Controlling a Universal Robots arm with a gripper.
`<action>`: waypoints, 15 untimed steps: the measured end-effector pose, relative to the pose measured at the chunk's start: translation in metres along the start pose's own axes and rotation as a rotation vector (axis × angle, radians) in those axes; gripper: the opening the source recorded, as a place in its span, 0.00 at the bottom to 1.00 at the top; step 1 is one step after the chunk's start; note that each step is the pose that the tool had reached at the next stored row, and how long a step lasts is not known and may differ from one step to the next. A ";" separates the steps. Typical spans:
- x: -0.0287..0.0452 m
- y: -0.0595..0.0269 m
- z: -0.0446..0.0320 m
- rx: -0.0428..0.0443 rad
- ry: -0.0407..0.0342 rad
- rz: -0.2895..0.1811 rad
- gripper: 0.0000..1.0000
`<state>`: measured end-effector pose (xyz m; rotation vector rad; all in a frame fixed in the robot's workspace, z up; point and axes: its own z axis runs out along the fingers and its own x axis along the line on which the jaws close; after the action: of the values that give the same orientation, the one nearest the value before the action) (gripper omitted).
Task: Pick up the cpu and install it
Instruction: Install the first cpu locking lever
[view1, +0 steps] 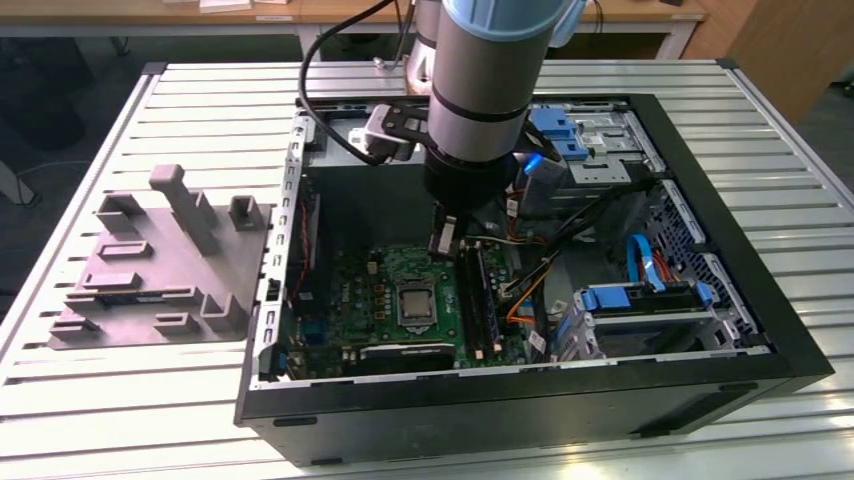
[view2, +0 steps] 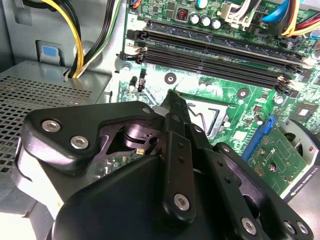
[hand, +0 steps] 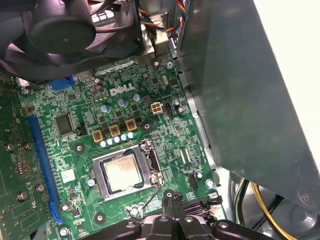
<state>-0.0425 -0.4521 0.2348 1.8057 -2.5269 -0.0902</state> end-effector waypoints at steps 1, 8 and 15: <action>0.0002 -0.0001 0.0000 -0.0001 0.0000 0.000 0.11; 0.0058 -0.0017 0.0002 -0.0002 0.0009 -0.016 0.11; 0.0111 -0.0031 0.0011 -0.0016 0.0052 -0.067 0.11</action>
<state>-0.0432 -0.4636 0.2334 1.8874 -2.4625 -0.0891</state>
